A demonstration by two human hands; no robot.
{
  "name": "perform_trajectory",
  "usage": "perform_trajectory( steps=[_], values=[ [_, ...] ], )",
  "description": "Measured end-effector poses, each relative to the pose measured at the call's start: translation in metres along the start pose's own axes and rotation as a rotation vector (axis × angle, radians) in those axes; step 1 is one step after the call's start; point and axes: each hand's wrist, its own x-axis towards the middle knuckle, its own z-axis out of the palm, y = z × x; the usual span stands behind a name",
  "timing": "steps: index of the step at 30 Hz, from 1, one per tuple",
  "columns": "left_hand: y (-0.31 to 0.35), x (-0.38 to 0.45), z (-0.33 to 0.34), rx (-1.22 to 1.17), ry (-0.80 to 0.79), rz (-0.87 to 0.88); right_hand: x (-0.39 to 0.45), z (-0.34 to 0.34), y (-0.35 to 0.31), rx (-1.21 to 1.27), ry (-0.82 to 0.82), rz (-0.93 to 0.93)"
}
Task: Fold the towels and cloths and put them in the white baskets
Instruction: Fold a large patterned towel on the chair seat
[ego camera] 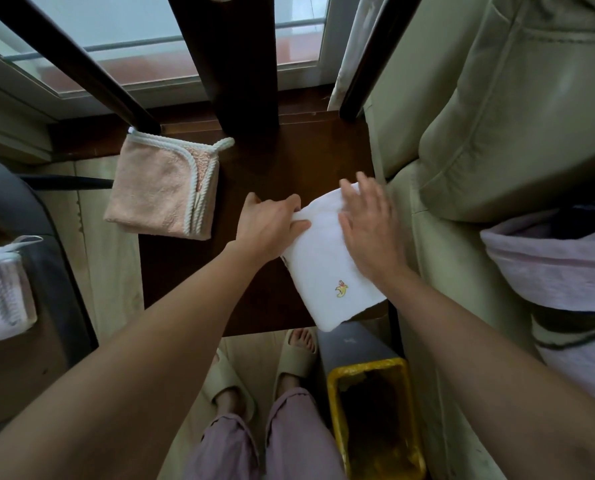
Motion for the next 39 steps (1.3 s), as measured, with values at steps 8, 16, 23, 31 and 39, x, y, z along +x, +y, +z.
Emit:
perform_trajectory(
  steps=[8,16,23,31,39],
  values=[
    [-0.026,-0.013,0.001,-0.309,-0.066,-0.005,0.007,0.012,-0.012,0.150,-0.154,0.003],
    [-0.038,-0.022,-0.008,-0.174,0.038,-0.109,0.023,-0.005,-0.026,0.275,-0.327,0.141],
    [-0.036,-0.028,-0.019,-0.778,-0.243,-0.114,0.009,0.008,-0.041,0.031,-0.001,0.269],
    [-0.039,-0.028,-0.010,-0.487,-0.175,-0.004,-0.023,0.029,-0.025,0.042,0.015,-0.201],
    [-0.047,-0.031,-0.016,-0.934,-0.433,-0.151,-0.023,0.038,-0.013,-0.003,-0.058,-0.174]
  ],
)
